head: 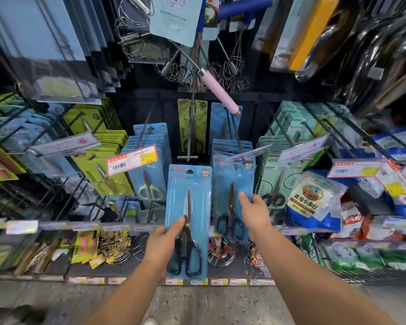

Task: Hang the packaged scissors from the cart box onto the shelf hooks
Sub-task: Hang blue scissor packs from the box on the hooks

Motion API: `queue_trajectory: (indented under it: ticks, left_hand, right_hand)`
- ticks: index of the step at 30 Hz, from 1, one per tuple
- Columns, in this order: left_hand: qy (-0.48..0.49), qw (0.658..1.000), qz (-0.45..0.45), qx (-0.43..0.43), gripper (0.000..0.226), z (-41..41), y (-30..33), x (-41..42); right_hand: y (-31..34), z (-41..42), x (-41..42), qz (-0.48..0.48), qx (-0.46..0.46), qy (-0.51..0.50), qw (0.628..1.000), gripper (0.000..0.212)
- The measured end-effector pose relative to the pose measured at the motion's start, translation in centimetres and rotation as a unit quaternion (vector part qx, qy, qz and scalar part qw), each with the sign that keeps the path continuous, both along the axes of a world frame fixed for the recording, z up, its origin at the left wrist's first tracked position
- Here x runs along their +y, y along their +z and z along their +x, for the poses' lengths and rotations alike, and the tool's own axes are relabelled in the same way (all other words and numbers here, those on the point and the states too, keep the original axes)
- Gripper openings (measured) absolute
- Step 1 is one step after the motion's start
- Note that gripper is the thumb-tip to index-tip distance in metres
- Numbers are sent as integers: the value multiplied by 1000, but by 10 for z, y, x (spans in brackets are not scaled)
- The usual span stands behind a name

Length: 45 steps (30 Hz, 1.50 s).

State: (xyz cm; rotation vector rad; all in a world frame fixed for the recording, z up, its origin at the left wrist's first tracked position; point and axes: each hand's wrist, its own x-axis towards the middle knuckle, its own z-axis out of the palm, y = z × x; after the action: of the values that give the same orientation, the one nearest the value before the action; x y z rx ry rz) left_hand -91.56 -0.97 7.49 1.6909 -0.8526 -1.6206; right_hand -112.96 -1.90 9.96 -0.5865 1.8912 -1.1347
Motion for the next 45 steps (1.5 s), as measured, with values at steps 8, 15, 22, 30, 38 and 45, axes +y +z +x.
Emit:
queue_trajectory:
  ticks: [8, 15, 22, 30, 38, 45]
  left_hand:
    - [-26, 1000, -7, 5, 66, -10, -10, -1]
    - [-46, 999, -16, 25, 28, -34, -7, 9]
    - [-80, 995, -54, 35, 15, -62, -1, 18]
    - [-105, 991, -80, 8, 13, -82, 8, 14]
    - [-143, 988, -56, -27, 25, -83, -2, -8]
    - [-188, 976, -51, -102, 31, -90, -3, -34]
  right_hand:
    - [-10, -12, 7, 51, 19, -20, 998, 51]
    - [-7, -9, 38, 43, -148, 173, 973, 35]
    - [-7, -13, 54, -9, -22, 211, 977, 14]
    - [2, -26, 51, -19, 32, 180, 983, 16]
    - [-2, -27, 32, 16, 93, 178, 980, 14]
    - [-9, -30, 10, 46, 137, 173, 974, 17]
